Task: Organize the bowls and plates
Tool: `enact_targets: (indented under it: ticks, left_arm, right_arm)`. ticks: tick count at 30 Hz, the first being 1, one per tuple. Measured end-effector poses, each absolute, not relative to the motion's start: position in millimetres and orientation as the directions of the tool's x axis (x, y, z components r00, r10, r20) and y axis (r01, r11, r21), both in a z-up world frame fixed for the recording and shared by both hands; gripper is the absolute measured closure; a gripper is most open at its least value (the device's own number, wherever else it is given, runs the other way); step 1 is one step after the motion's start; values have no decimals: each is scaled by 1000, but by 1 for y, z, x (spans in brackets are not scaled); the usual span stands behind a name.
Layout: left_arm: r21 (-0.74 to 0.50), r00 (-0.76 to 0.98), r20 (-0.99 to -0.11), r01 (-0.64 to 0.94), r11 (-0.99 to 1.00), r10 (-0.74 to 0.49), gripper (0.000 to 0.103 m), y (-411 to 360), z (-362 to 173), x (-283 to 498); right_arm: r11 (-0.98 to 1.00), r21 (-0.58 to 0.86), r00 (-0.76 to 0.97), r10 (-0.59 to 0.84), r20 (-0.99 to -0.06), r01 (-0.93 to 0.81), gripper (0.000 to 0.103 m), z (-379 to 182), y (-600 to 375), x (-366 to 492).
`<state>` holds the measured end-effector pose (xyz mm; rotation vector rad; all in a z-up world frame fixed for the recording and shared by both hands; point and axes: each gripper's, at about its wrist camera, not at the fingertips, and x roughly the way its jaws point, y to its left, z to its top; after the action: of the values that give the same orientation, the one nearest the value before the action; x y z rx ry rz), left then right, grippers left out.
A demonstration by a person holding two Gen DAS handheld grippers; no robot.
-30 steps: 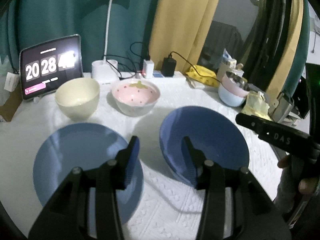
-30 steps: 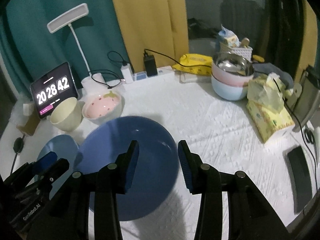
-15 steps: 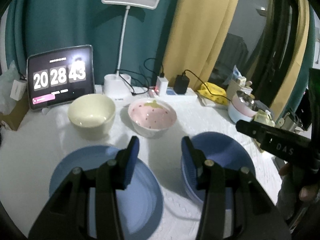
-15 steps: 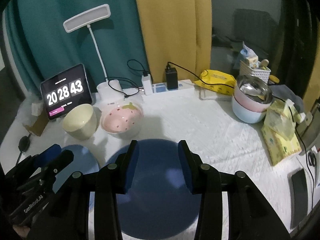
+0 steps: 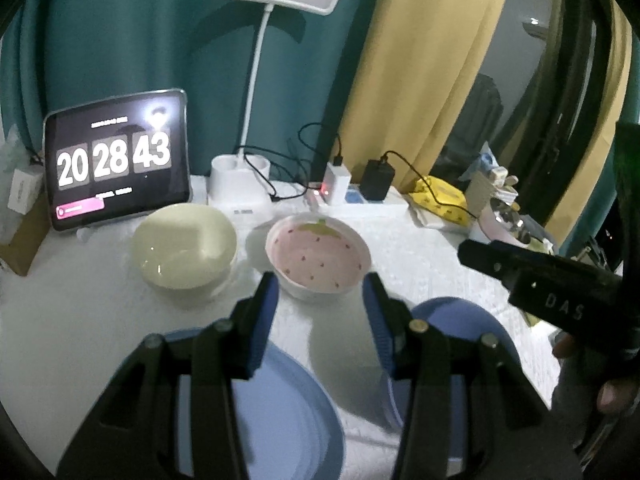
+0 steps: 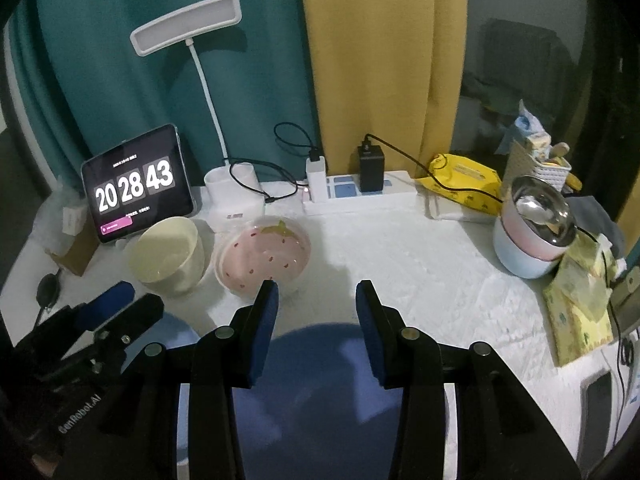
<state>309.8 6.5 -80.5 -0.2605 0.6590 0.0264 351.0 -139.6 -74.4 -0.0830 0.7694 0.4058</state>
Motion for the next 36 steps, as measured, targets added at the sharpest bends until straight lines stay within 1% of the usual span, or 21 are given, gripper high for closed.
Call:
enact_targets:
  ticks: [10, 14, 21, 36]
  left_arm:
    - [-235, 745, -665, -148, 961, -48, 58, 27, -102, 350]
    - [-243, 715, -695, -136, 961, -74, 58, 30, -115, 367]
    - [-268, 682, -721, -113, 957, -121, 58, 30, -136, 384]
    - [-213, 588, -805, -160, 964, -80, 59, 26, -171, 419]
  right_arm:
    - [916, 88, 602, 328, -728, -392, 61, -85, -115, 390]
    - [914, 106, 570, 331, -752, -392, 61, -98, -104, 409]
    - [922, 139, 530, 326, -783, -362, 61, -123, -96, 433]
    - [932, 213, 413, 324, -851, -293, 62, -183, -91, 466]
